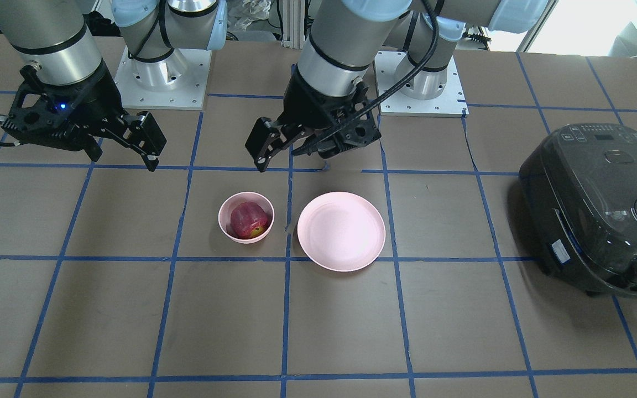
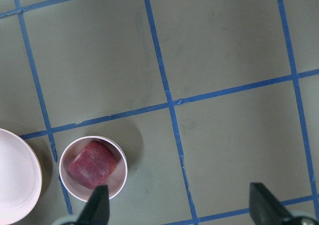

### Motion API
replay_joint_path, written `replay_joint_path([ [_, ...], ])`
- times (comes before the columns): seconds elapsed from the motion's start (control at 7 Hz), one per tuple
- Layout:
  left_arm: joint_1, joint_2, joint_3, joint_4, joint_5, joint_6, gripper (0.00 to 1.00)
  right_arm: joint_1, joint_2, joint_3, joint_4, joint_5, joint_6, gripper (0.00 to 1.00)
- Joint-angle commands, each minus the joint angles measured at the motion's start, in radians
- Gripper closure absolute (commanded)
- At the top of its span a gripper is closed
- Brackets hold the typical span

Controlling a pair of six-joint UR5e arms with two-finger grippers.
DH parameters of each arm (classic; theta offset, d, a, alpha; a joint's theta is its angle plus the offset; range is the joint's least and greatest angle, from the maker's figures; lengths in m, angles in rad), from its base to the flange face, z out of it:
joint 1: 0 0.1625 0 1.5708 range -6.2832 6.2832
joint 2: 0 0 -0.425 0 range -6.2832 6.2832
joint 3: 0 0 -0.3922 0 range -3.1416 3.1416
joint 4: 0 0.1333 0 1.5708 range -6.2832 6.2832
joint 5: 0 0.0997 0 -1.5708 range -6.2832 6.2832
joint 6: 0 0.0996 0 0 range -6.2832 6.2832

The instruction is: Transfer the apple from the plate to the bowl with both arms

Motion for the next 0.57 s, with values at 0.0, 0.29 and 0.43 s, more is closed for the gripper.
replay_joint_path([
  [0.0,0.094,0.075,-0.017,-0.112,0.097,0.325,0.00,-0.007,0.001,-0.001,0.002,-0.013,-0.025,0.00],
  [0.29,0.148,0.106,-0.025,-0.114,0.305,0.796,0.00,-0.007,-0.001,-0.001,0.004,-0.014,-0.056,0.00],
  [0.43,0.167,0.107,-0.017,-0.109,0.337,0.912,0.00,-0.007,-0.001,-0.001,0.004,-0.014,-0.059,0.00],
])
